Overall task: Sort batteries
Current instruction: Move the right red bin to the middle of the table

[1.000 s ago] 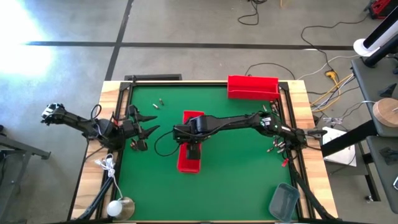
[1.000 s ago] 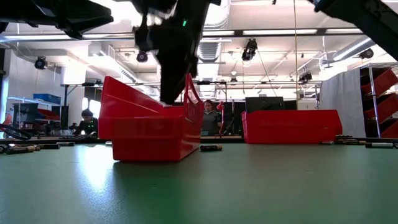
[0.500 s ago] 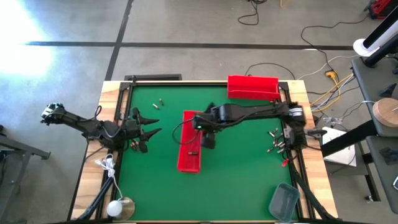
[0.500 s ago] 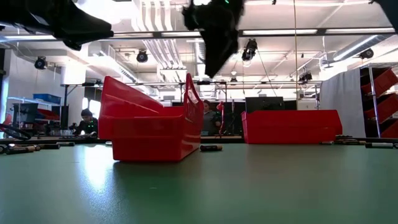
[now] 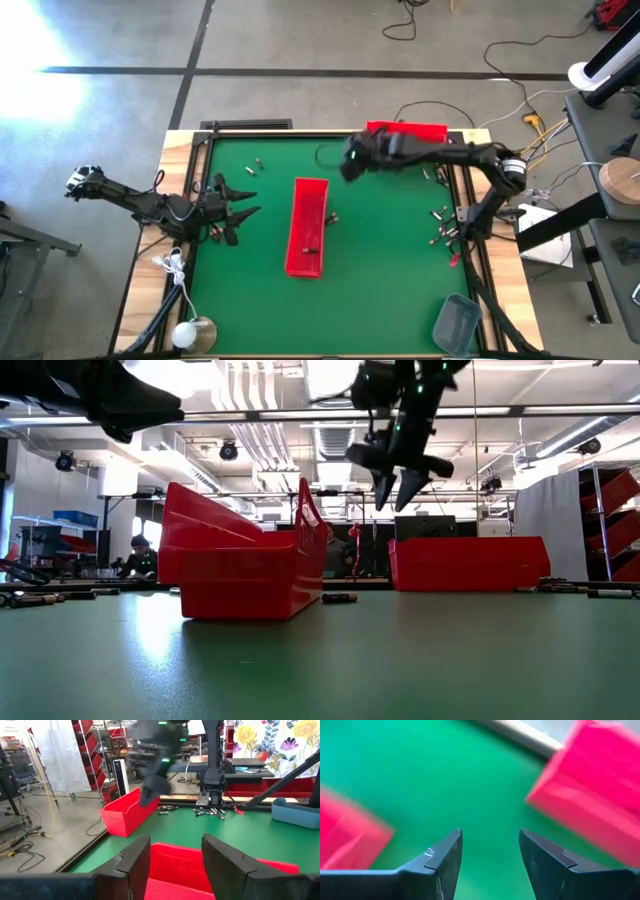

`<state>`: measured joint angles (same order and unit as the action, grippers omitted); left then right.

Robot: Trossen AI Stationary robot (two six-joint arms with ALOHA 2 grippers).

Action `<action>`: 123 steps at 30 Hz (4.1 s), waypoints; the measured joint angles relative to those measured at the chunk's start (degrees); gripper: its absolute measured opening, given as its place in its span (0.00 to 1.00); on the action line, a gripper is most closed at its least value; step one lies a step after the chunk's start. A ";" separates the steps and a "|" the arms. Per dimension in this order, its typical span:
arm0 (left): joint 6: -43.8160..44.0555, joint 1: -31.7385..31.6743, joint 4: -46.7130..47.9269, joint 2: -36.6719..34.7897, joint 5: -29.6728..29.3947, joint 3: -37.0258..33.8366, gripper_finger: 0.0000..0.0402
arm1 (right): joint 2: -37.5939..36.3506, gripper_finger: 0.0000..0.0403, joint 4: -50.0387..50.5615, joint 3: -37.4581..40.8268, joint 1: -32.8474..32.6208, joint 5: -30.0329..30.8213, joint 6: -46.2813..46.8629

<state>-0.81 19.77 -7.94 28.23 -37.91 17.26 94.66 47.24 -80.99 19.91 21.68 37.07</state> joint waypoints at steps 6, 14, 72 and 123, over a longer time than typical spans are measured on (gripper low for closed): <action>1.49 0.00 -0.88 1.64 0.00 0.00 0.39 | 2.58 0.42 -9.49 0.01 12.75 -2.98 -1.00; 0.90 0.00 -1.03 3.48 -0.02 0.00 0.39 | 7.27 0.35 -11.97 0.02 19.17 -14.51 -1.99; -7.48 0.04 -3.99 10.73 0.34 7.32 0.39 | 12.22 0.08 20.24 -6.07 22.96 -11.42 -59.98; -10.72 2.82 -6.54 12.43 22.18 10.88 0.39 | 10.40 0.07 32.56 -13.36 -4.78 -31.63 30.01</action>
<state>-11.53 22.59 -14.48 40.66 -15.73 28.14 105.06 79.80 -94.35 15.13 -9.95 67.08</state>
